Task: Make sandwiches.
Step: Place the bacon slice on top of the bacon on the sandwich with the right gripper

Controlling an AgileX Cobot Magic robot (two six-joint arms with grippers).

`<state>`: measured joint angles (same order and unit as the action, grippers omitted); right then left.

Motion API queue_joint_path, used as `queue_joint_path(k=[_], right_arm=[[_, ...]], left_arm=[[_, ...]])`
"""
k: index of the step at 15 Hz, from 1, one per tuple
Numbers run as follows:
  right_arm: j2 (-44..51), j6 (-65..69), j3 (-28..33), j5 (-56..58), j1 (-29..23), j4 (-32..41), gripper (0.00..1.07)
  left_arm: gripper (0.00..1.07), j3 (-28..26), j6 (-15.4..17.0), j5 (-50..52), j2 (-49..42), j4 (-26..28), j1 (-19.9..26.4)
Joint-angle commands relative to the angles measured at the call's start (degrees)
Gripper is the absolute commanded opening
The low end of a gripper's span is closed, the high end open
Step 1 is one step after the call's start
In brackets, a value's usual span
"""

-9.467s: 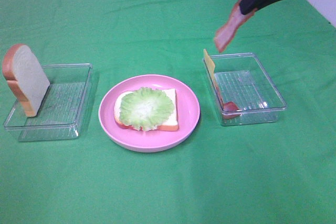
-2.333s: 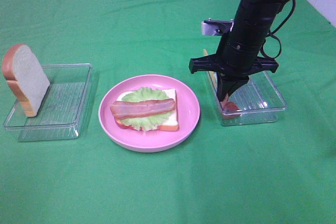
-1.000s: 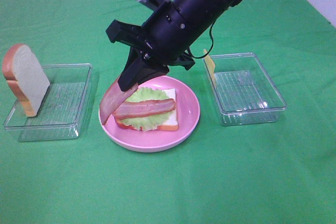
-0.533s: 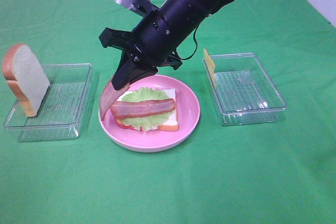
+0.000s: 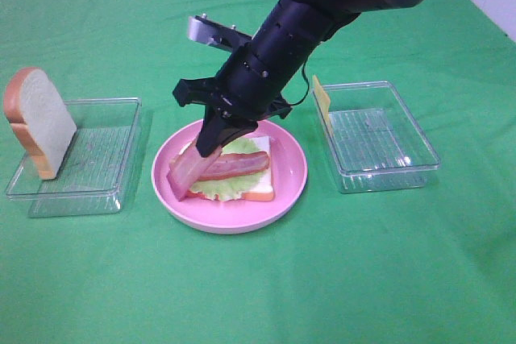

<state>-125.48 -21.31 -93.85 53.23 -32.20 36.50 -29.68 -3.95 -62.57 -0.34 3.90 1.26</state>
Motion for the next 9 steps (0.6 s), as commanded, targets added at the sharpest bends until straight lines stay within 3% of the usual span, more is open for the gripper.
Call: queue_joint_path(k=[1,7,9], right_arm=[[0.1,3.2,-1.8,0.0,1.6,-4.6,0.00],[0.1,4.7,-2.5,-1.1,1.4,-10.1,0.01],[0.1,5.3,-2.5,-1.1,1.4,-11.6,0.13]], left_arm=[[0.84,0.2,0.4,0.9,-0.9,0.2,-0.3],[0.84,0.2,0.4,0.9,-0.9,0.2,-0.3],[0.84,0.2,0.4,0.9,-0.9,0.2,-0.3]])
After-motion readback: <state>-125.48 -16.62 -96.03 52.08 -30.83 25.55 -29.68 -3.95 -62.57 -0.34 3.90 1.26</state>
